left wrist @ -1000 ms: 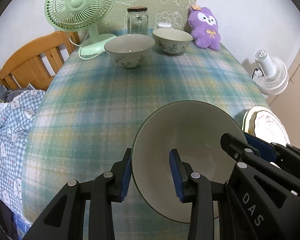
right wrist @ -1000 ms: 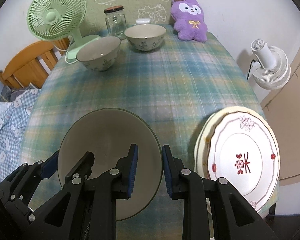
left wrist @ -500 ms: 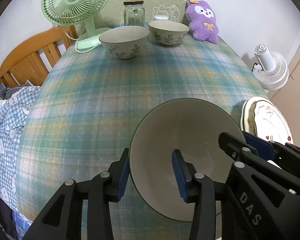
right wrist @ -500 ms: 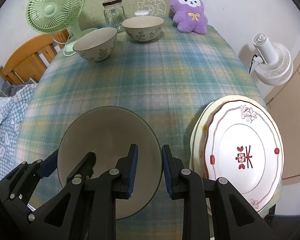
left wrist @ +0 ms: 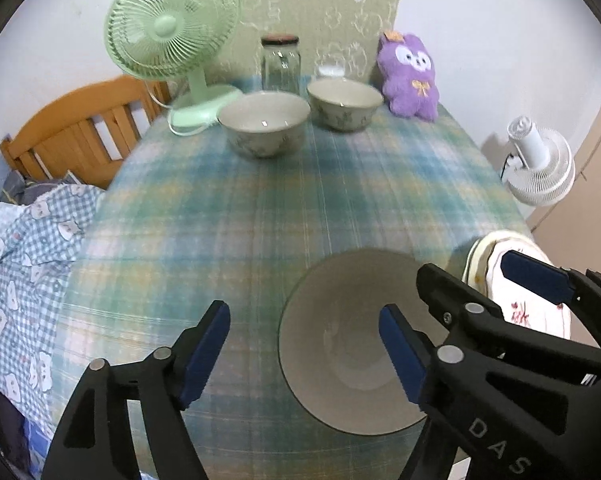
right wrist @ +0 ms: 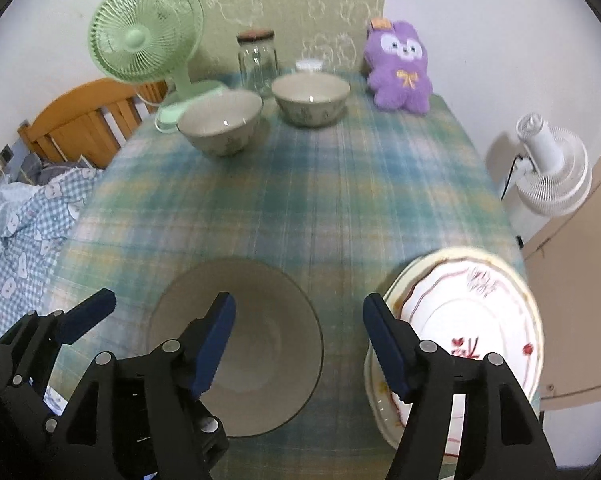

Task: Organize plates and bowls
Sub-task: 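Lower the bowl beside the plate stack and open both grippers, then move both grippers to the large cream bowl by the green fan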

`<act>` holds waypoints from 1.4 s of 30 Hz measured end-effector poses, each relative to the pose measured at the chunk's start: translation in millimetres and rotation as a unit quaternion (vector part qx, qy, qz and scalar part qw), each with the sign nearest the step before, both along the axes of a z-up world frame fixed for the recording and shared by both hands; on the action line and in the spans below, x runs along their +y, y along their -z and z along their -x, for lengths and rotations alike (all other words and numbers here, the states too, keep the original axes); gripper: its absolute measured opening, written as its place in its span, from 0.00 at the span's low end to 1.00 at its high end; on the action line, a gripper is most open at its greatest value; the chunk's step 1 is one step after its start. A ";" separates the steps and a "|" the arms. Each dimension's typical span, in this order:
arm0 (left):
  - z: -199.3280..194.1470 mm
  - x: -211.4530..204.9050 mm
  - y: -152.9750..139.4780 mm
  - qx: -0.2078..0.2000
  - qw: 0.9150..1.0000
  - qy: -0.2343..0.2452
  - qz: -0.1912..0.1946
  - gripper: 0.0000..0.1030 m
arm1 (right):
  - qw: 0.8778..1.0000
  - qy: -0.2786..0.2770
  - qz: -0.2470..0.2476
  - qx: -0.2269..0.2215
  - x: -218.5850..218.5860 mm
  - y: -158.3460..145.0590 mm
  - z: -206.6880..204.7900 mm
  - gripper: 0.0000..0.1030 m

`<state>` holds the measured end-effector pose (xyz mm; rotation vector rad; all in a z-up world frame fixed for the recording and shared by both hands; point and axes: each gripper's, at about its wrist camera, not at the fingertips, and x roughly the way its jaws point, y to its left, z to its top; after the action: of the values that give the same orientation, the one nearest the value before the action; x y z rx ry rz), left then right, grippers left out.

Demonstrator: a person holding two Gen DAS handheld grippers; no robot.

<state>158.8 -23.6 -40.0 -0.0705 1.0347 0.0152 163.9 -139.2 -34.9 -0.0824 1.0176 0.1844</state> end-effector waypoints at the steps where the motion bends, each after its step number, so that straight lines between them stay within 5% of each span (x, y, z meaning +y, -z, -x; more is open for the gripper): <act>1: 0.2 0.4 -6.2 -0.002 1.000 -0.005 0.000 0.79 | 1.000 -0.001 -0.002 -0.006 -0.8 -5.9 0.8 0.69; 20: -23.1 8.7 -84.8 -0.082 0.996 -0.035 -0.029 0.80 | 0.995 -0.013 -0.040 -0.086 5.8 -89.8 -19.4 0.69; 42: -147.5 70.3 -59.1 -0.085 0.996 -0.024 -0.015 0.80 | 0.995 0.012 -0.035 -0.090 72.6 -61.9 -145.0 0.69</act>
<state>306.3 46.7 19.1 -0.0685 0.8629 0.0678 308.9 -66.6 27.0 -0.0227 0.8323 0.1880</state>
